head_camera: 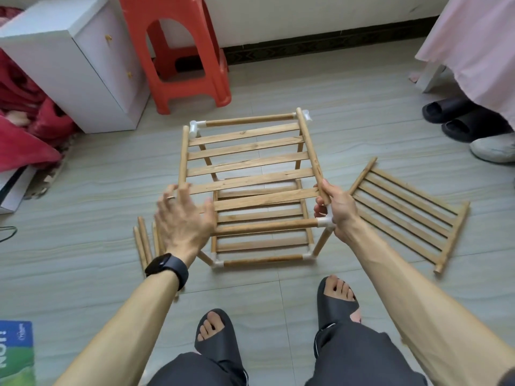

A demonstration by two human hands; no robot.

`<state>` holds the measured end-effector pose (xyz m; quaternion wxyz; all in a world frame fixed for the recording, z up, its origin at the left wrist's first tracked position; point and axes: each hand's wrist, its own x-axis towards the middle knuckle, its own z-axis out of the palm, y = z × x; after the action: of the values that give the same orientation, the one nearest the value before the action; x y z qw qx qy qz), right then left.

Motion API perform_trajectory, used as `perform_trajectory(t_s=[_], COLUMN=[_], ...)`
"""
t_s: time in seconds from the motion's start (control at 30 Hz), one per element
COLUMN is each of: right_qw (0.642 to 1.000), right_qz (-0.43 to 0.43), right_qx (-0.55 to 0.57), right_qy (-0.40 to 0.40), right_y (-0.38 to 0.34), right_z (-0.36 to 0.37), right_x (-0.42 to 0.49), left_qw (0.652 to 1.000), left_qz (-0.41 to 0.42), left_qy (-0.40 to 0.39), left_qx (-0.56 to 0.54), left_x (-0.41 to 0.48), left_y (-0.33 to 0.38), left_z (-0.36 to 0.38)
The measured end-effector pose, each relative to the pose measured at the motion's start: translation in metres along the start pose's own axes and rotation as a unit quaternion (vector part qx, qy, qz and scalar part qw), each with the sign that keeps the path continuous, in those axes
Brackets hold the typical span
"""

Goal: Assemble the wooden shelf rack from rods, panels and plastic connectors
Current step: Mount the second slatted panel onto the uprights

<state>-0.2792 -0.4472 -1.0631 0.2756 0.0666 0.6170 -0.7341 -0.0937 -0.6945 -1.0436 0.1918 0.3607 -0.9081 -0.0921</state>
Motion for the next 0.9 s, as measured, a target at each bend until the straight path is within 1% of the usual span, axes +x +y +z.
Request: perform_trajectory(t_s=[0.03,0.07,0.1,0.17,0.2,0.27,0.33,0.4,0.47,0.53,0.63,0.7,0.8,0.9], right_qw=[1.0,1.0,1.0,0.999,0.998,0.998,0.997,0.993,0.991,0.991,0.992,0.993,0.993,0.995], right_qz=[-0.009,-0.018,-0.024,-0.019,-0.009,0.011,0.02,0.029,0.035,0.036,0.036,0.035,0.025,0.021], right_qx=[-0.006,-0.007,0.001,0.036,0.056,0.052,0.001,-0.013,-0.005,-0.003,-0.015,-0.019,-0.032,-0.056], right_qy=[0.004,0.009,0.015,0.017,0.008,-0.036,-0.081,-0.114,-0.128,-0.127,-0.118,-0.11,-0.107,-0.082], right_y=[0.005,0.011,0.019,0.033,0.039,0.044,0.043,0.04,0.038,0.039,0.042,0.043,0.041,0.04], right_z=[0.005,0.013,0.023,0.044,0.053,0.058,0.052,0.047,0.05,0.055,0.057,0.056,0.057,0.061], right_x=[-0.002,-0.005,-0.009,-0.018,-0.023,-0.03,-0.035,-0.04,-0.045,-0.05,-0.054,-0.055,-0.053,-0.05], left_qw=[0.996,0.987,0.976,0.956,0.946,0.935,0.933,0.933,0.939,0.947,0.948,0.944,0.942,0.942], left_qz=[0.091,0.16,0.204,0.251,0.268,0.278,0.24,0.208,0.203,0.211,0.236,0.253,0.265,0.27], left_qy=[-0.007,-0.032,-0.072,-0.152,-0.176,-0.214,-0.262,-0.289,-0.277,-0.242,-0.196,-0.187,-0.188,-0.182], left_qx=[0.006,0.004,0.005,0.027,0.04,0.055,0.052,0.045,0.033,0.036,0.085,0.103,0.087,0.081], left_x=[-0.003,-0.005,-0.009,-0.022,-0.029,-0.037,-0.037,-0.04,-0.049,-0.06,-0.071,-0.073,-0.07,-0.069], left_y=[0.011,0.025,0.043,0.078,0.089,0.097,0.091,0.086,0.085,0.083,0.075,0.071,0.07,0.069], left_z=[-0.003,-0.002,-0.001,0.002,0.003,0.006,0.005,0.003,0.006,0.01,0.015,0.018,0.02,0.02])
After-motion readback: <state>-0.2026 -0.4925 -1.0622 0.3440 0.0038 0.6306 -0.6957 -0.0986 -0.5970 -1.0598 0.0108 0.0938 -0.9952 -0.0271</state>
